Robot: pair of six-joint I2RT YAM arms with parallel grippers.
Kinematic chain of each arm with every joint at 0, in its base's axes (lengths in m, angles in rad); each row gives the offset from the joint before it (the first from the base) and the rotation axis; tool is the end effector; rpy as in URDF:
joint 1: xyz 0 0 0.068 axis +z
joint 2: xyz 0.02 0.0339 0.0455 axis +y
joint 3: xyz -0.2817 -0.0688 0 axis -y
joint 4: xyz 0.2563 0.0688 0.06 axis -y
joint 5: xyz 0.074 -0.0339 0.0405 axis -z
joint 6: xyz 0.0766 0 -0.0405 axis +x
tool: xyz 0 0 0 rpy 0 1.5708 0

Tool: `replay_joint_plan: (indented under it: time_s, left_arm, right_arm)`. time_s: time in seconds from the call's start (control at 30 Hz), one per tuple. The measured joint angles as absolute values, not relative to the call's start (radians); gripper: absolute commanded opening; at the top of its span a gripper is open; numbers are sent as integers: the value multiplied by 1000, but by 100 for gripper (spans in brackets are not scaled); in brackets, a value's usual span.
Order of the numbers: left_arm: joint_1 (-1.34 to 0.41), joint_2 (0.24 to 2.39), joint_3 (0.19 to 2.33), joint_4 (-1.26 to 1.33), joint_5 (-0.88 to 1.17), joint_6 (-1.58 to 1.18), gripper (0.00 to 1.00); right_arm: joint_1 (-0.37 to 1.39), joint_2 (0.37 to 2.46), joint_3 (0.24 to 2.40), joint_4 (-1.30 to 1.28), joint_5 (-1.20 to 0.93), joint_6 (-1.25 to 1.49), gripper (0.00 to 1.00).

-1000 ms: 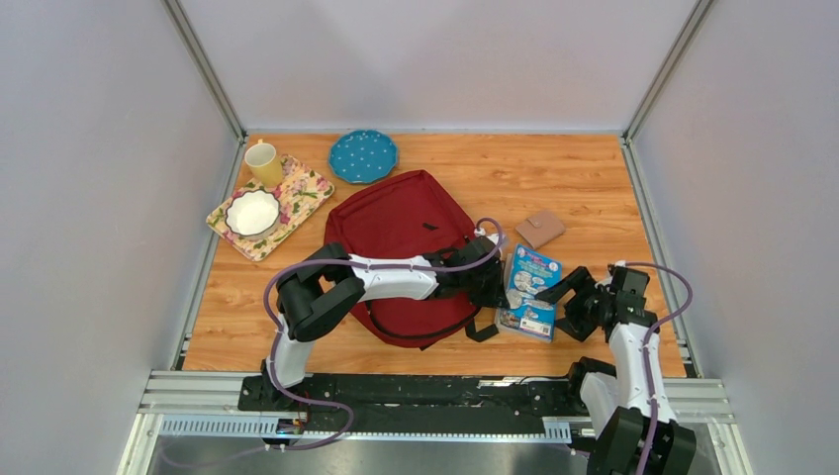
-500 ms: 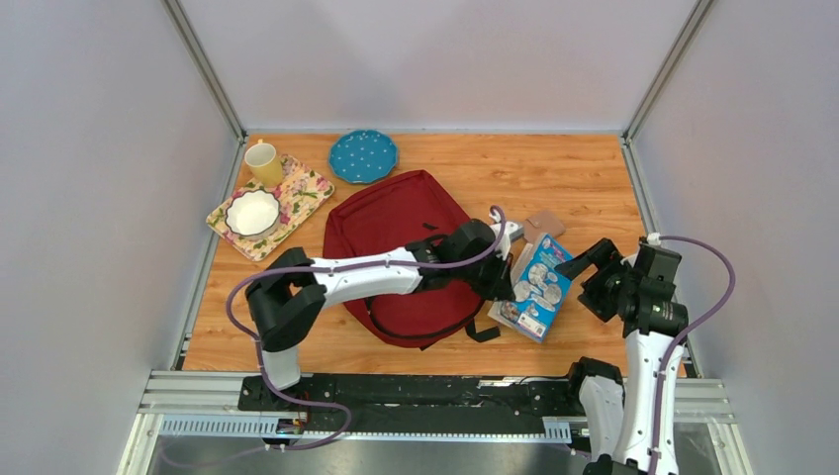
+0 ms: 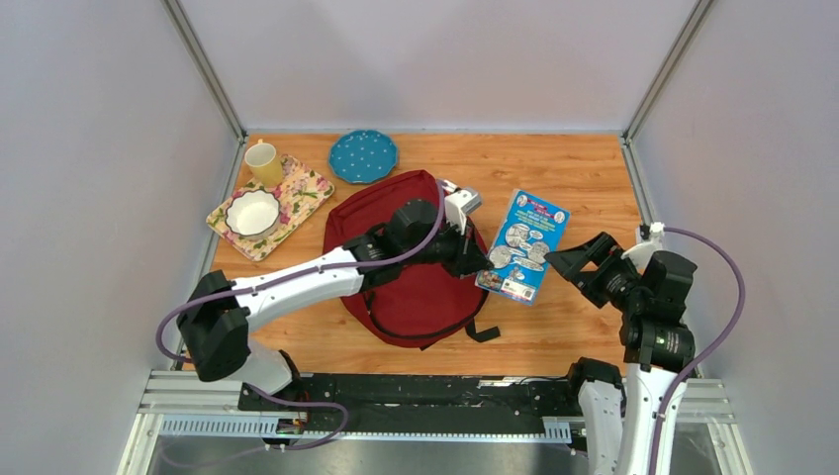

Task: Pack the student bag
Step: Pick up the book from the center of the board.

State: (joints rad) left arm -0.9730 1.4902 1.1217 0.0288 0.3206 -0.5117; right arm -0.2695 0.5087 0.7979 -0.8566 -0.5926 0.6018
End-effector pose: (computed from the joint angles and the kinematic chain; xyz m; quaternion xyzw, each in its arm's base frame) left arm 0.2031 -0.3412 0.3091 0.2740 0.7636 -0.4814 0.3319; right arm 0.1256 0.0097 0.3074 0.2266 0.8195 0.3285 0.4113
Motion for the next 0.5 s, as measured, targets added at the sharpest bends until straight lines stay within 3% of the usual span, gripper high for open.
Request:
replay_joint_plan:
  time_s: [0.5]
  left_arm:
    - [-942,1278,915,130,385,-564,0]
  right_arm:
    - [-228,530,626,-541,-872,711,92]
